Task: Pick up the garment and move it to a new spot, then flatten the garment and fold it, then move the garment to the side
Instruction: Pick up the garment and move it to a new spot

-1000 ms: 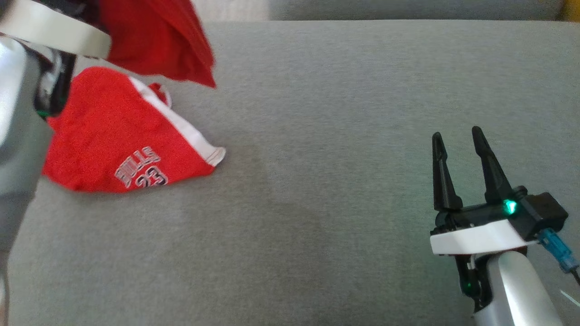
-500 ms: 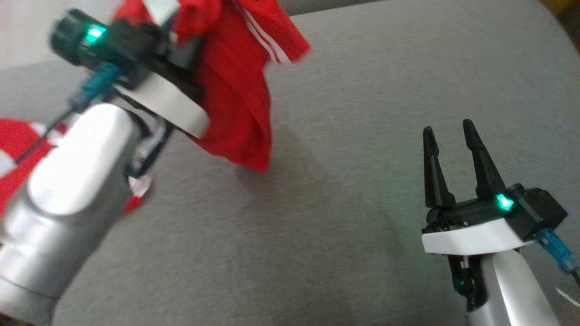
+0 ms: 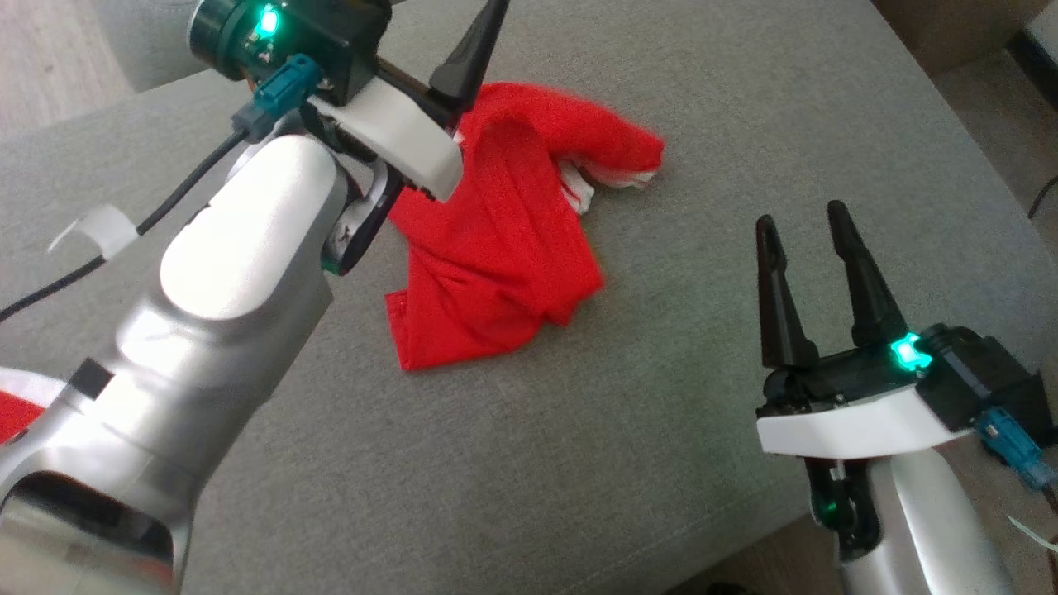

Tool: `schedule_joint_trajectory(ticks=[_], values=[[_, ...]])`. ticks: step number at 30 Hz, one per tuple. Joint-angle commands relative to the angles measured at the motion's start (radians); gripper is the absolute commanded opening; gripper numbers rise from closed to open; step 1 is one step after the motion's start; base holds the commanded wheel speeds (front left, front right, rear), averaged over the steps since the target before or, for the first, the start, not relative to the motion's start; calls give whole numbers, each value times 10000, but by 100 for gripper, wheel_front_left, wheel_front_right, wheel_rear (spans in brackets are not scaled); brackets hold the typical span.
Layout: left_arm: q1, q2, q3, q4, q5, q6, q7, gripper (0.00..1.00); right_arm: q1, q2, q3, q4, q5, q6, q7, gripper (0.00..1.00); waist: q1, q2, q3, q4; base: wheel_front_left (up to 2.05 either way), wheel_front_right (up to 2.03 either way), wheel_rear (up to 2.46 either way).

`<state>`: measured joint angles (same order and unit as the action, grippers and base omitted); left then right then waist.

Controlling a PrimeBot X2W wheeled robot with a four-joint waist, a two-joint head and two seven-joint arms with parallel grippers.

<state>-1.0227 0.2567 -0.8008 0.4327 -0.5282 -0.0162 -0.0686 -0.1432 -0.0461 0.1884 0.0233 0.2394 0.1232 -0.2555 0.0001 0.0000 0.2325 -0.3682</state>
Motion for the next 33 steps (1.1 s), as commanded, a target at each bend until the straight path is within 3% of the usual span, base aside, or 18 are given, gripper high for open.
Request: schedule_joint_trajectory(ticks=[1, 9, 12, 20, 27, 33], values=[[-546, 133, 540, 95, -25, 60, -359, 100, -237, -41, 102, -414, 84, 75, -63, 100, -1, 0, -8, 89, 0, 0, 0], [-181, 442, 760, 672, -127, -5, -1243, 100, -73, -41, -401, -365, -252, 75, -63, 100, -1, 0, -205, 1289, 0, 0, 0], [548, 771, 985, 440, -217, 137, -1651, 100, 32, -41, -682, -284, -500, 75, -63, 100, -1, 0, -410, 2207, 0, 0, 0], [3264, 1286, 1672, -1095, -215, 815, -1923, 100, 302, -41, -1012, -129, -1005, 75, -63, 100, -1, 0, -786, 3639, 0, 0, 0], [6074, 951, 2758, -2808, 502, 1378, -1929, 100, 601, -41, -1190, -8, -1178, 75, -63, 100, -1, 0, -1108, 4111, 0, 0, 0], [7627, 274, 3429, -3182, 1037, 1211, -1931, 100, 805, -41, -1359, 49, -1264, 75, -63, 100, -1, 0, -1167, 4246, 0, 0, 0]])
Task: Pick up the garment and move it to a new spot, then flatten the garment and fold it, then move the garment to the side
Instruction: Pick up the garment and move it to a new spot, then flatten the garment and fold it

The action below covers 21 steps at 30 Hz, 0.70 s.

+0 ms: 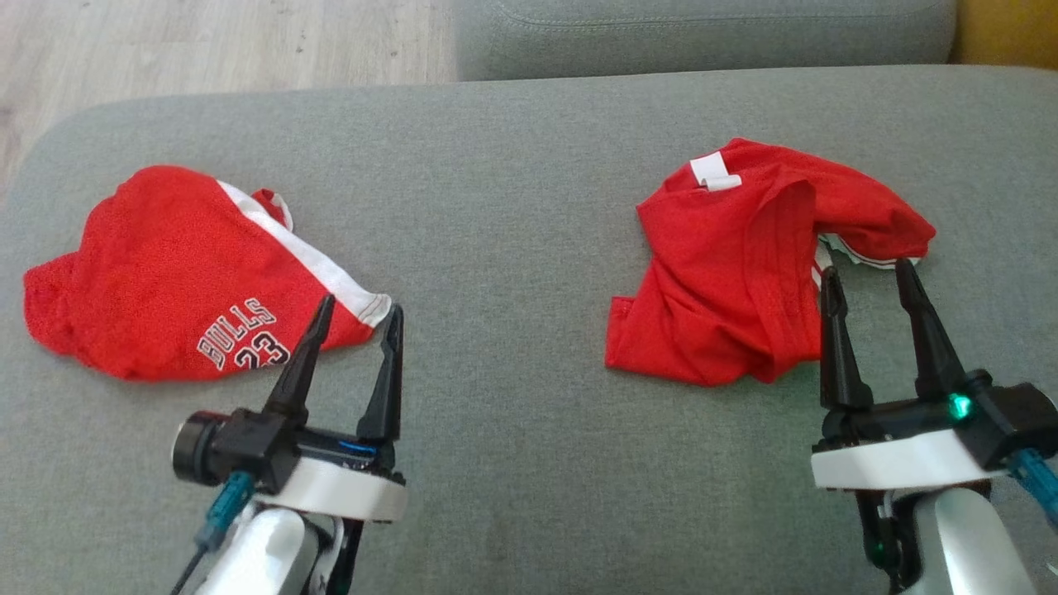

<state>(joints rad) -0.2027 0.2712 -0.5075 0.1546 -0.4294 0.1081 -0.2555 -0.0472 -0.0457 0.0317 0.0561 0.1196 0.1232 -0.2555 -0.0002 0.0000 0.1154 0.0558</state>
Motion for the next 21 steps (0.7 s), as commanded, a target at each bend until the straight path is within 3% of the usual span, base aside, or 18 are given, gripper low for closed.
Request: schedule_joint_trajectory(ticks=[1, 9, 15, 21], values=[[-469, 2, 630, -439, 119, -93, -61, 100, -134, -45, 191, -281, -92, 75, -63, 100, 2, 0, 9, 24, 0, 0, 0], [-178, -745, 1343, -354, 721, -717, -62, 100, -207, -45, 558, -3, -521, 75, -63, 100, 2, 0, 191, 196, 0, 0, 0], [-269, -1186, 1619, -89, 1072, -1195, -62, 100, -737, -45, 1842, 1366, -1230, 75, 589, 100, 2, 0, 408, 494, 0, 0, 0], [-394, -1556, 1778, 153, 1250, -1522, -62, 100, -1454, -45, 2506, 2653, -1616, 75, 1429, 100, 2, 0, 601, 894, 0, 0, 0]])
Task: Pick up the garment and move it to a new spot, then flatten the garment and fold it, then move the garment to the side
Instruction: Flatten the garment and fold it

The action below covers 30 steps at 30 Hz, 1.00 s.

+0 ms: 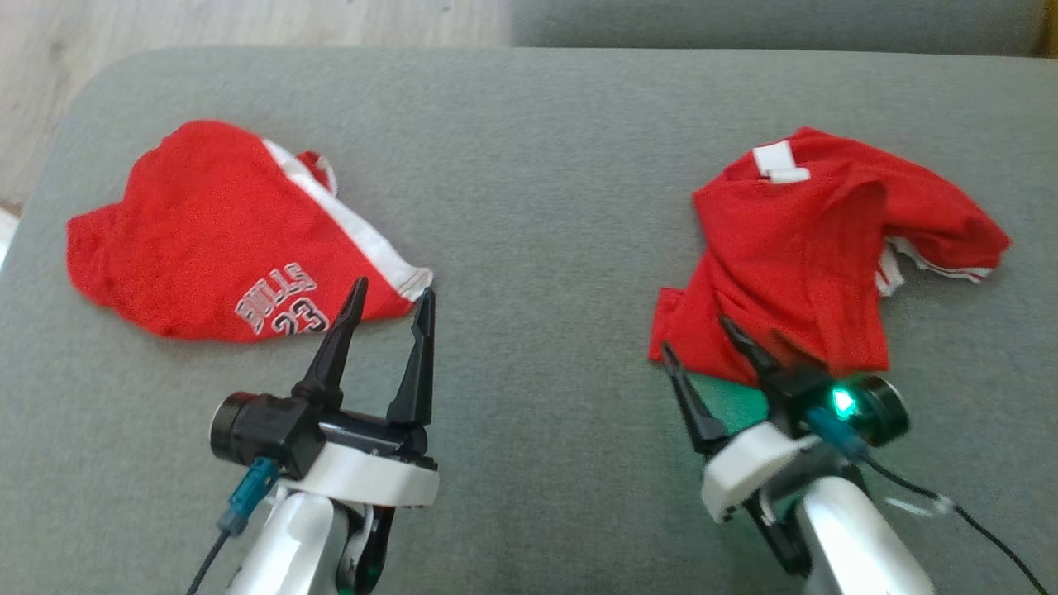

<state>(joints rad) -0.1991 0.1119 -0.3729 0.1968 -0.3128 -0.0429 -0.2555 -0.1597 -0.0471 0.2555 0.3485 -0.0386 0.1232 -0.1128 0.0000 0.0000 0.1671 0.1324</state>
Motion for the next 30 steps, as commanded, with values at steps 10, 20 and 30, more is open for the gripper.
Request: schedule_joint_trajectory(ticks=[10, 20, 30], values=[[-508, -368, 710, 32, 364, -389, -62, 100, -1667, -31, 390, 1846, -936, 75, 1254, 100, 0, 0, 395, 800, 0, 0, 0], [-493, -546, 945, 138, 451, -553, -62, 100, -2060, -31, -85, 2396, -1406, 75, 1865, 0, 0, 0, 403, 972, 0, 0, 0], [-367, -598, 1104, 244, 477, -640, -62, 100, -3052, -31, -264, 1066, -164, 75, 158, 0, 0, 0, -120, 735, 0, 0, 0]])
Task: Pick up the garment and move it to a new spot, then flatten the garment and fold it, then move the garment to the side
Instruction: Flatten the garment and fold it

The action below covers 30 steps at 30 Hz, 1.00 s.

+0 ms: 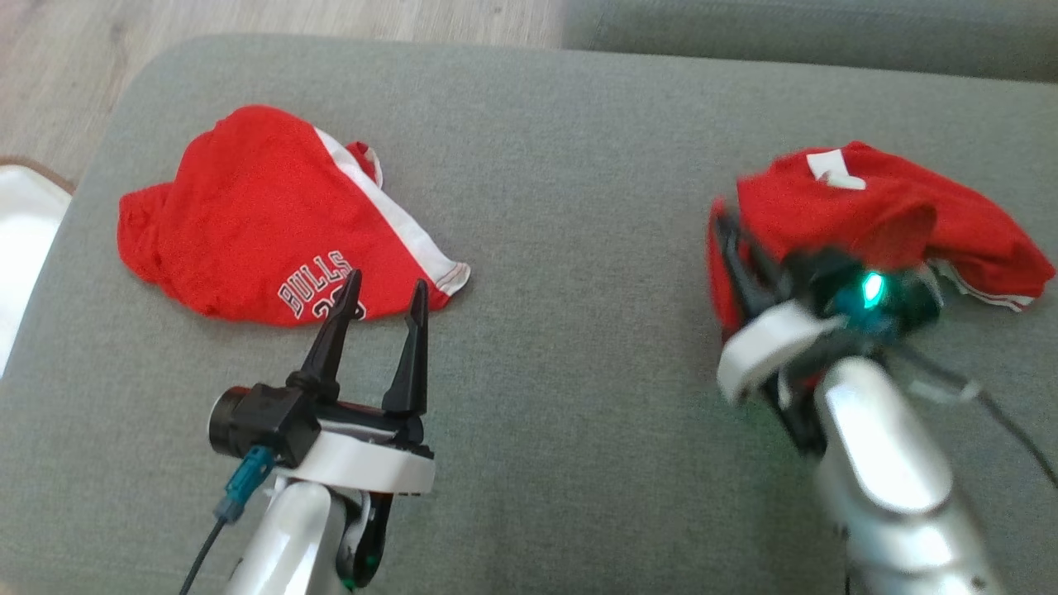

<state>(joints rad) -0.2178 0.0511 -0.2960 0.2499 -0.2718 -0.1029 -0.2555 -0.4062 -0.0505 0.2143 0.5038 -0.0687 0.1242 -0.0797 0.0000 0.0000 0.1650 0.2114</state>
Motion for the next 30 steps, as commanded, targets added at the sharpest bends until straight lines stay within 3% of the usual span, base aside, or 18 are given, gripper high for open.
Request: schedule_joint_trajectory(ticks=[1, 9, 15, 18, 25, 30], values=[[-154, 8, 349, -282, 71, -45, -62, 100, -753, 3, 128, -671, 303, 65, -321, 0, 0, 0, -150, -77, 0, 0, 0], [122, -3, 482, -220, 36, -77, -63, 100, -2960, 3, 707, -2006, 1739, 65, -1159, 0, 0, 0, -680, -227, 0, 0, 0], [262, -6, 490, -304, -93, -41, -63, 100, -4545, 3, 410, -2674, 2561, 65, -1564, 0, 0, 0, -948, -200, 0, 0, 0], [445, -7, 466, -257, -118, -6, -63, 100, -5627, 3, -285, -2458, 3643, 65, -1705, 0, 0, 0, -1204, -189, 0, 0, 0], [555, -8, 588, -520, -199, 136, -63, 100, -5624, -7, -1748, -1555, 2277, 65, -1510, 0, 0, 0, -1080, -474, 0, 0, 0], [494, -8, 603, -566, -171, 109, -63, 100, -5532, -415, -2861, -1279, 1658, 65, -1485, 0, 0, 0, -909, -843, 0, 0, 0]])
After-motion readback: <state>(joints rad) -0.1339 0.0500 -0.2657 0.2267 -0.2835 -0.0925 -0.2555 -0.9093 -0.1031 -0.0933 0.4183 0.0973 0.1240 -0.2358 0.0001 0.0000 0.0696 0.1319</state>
